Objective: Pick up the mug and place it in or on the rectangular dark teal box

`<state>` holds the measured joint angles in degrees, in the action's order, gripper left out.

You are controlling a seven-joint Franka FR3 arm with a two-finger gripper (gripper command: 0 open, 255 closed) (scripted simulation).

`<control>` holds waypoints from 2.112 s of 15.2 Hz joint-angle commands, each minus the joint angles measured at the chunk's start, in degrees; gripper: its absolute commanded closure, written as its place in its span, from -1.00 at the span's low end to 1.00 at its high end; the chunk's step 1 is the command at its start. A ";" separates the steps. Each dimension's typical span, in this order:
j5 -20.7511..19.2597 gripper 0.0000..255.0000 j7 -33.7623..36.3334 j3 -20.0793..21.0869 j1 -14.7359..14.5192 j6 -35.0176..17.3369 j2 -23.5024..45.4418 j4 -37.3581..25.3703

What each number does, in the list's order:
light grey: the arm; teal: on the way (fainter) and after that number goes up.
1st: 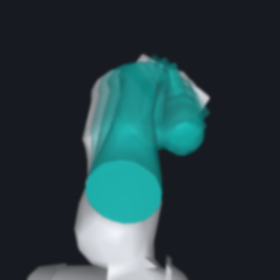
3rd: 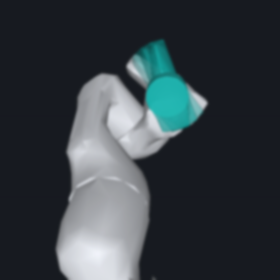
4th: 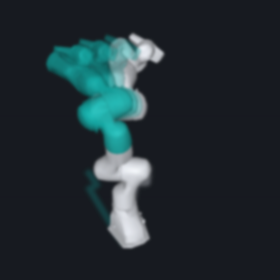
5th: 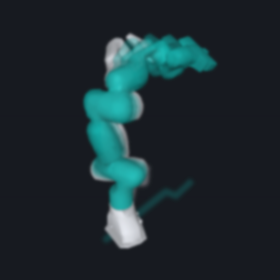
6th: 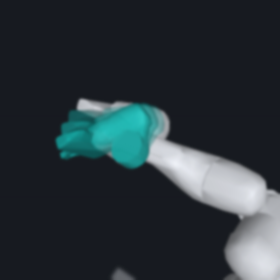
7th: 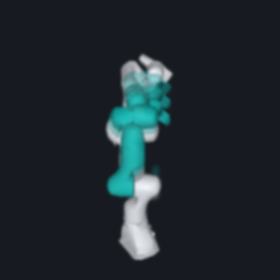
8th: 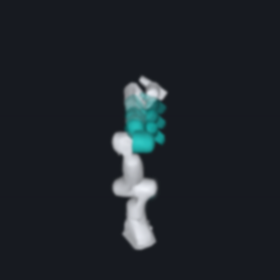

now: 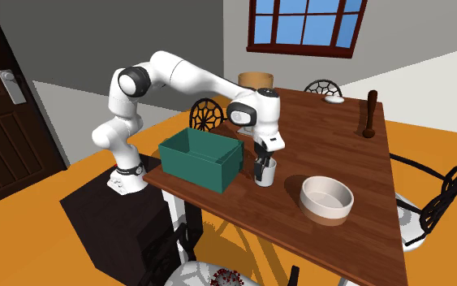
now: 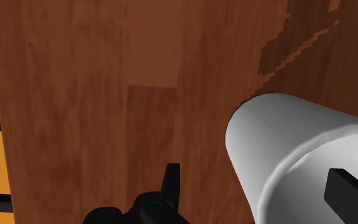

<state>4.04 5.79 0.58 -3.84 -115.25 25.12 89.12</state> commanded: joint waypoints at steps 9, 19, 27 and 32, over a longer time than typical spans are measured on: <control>0.00 1.00 0.01 0.00 -0.01 -0.17 0.10 0.03; -0.05 1.00 0.14 -0.01 -0.01 1.84 -0.51 -1.37; -0.18 1.00 0.50 -0.03 0.02 7.46 -1.63 -5.87; -0.24 1.00 0.73 -0.04 0.04 11.16 -1.91 -9.31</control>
<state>3.83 6.34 0.51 -3.72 -104.92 23.30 80.56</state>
